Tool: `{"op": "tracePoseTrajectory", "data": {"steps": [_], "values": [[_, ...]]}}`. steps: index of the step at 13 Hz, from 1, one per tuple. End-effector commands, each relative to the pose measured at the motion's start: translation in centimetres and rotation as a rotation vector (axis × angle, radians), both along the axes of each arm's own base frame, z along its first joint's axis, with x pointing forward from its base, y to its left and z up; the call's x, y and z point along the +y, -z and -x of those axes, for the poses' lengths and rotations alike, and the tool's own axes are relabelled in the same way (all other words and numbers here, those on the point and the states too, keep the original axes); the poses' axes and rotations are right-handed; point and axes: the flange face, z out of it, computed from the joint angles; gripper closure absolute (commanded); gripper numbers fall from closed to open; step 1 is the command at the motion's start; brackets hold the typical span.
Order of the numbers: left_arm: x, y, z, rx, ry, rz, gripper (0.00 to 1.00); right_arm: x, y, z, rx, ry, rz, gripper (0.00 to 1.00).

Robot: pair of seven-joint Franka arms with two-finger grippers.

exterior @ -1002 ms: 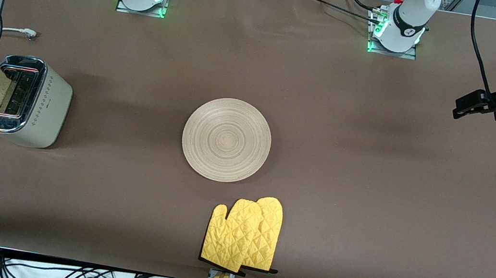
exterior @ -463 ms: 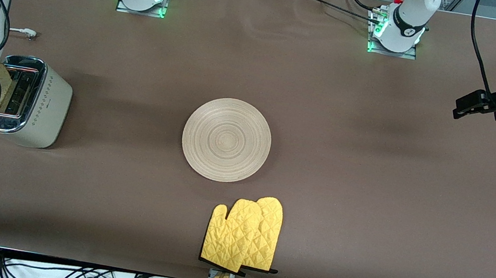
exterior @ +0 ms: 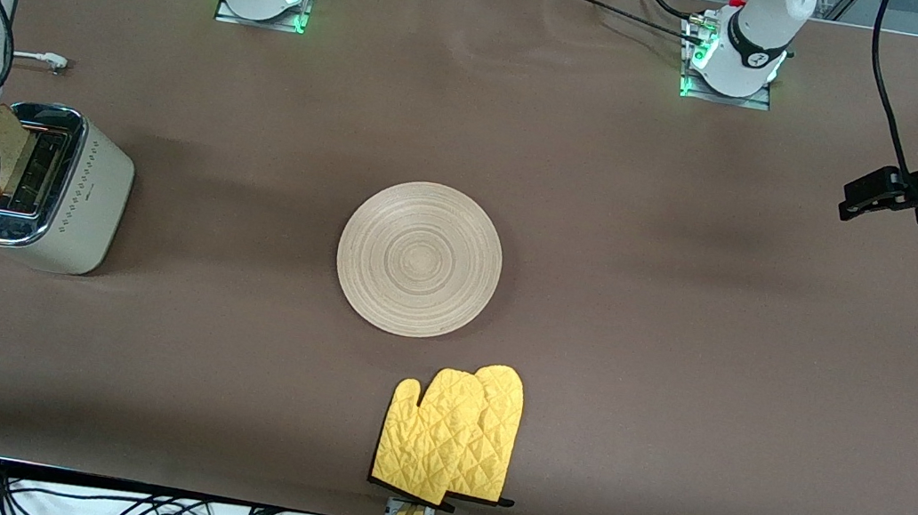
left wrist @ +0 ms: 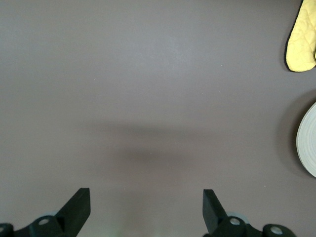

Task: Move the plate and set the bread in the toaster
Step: 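Lower the bread into the toaster slot with the right gripper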

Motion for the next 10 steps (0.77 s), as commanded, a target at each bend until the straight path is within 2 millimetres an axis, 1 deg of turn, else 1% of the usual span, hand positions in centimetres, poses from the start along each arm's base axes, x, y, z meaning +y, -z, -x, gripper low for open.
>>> {"op": "tracePoseTrajectory", "data": {"steps": [1, 4, 6, 8, 9, 10], "values": [[0.2, -0.2, 0.3, 0.004, 0.013, 0.026, 0.0, -0.7, -0.4, 0.7, 0.023, 0.021, -0.028, 1.0], [0.5, 0.1, 0.0, 0.006, 0.009, 0.026, 0.0, -0.9, -0.4, 0.9, 0.038, 0.015, -0.037, 1.0], [0.6, 0.5, -0.5, -0.005, 0.005, 0.029, 0.0, -1.5, -0.1, 1.0, 0.04, 0.023, -0.038, 1.0], [0.3, 0.4, -0.6, -0.009, -0.003, 0.026, 0.0, -2.0, 0.2, 0.9, 0.035, 0.025, -0.035, 1.0], [0.3, 0.3, -0.6, -0.012, -0.003, 0.027, 0.0, -2.4, 0.5, 0.8, 0.028, 0.025, -0.031, 1.0], [0.8, 0.3, -0.6, -0.012, -0.009, 0.026, 0.0, -2.5, 1.0, 0.4, 0.019, 0.015, -0.024, 1.0]]}}
